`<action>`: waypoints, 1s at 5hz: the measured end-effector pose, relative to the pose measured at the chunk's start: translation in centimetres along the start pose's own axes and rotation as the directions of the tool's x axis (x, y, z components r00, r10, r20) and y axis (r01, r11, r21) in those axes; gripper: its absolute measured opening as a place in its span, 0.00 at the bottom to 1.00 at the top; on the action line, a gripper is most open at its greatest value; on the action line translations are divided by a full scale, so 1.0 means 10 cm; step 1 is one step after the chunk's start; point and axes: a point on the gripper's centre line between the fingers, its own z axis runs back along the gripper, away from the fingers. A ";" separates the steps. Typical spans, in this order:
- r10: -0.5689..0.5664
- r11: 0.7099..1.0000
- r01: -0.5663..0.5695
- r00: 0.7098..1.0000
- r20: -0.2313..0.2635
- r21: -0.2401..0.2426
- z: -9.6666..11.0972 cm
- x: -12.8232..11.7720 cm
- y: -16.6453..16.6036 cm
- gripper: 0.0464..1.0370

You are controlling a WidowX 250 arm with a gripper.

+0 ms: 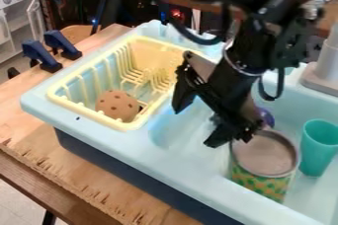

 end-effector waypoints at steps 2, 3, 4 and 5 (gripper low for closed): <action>-0.008 0.999 0.009 0.999 -0.039 0.038 0.08 0.01 -0.19 0.96; 0.067 0.994 -0.066 0.998 0.012 -0.083 0.15 -0.10 -0.27 0.96; 0.086 0.990 -0.085 0.996 0.004 -0.112 0.24 -0.17 -0.31 0.96; 0.137 0.985 -0.133 0.990 0.031 -0.108 0.37 -0.20 -0.19 0.96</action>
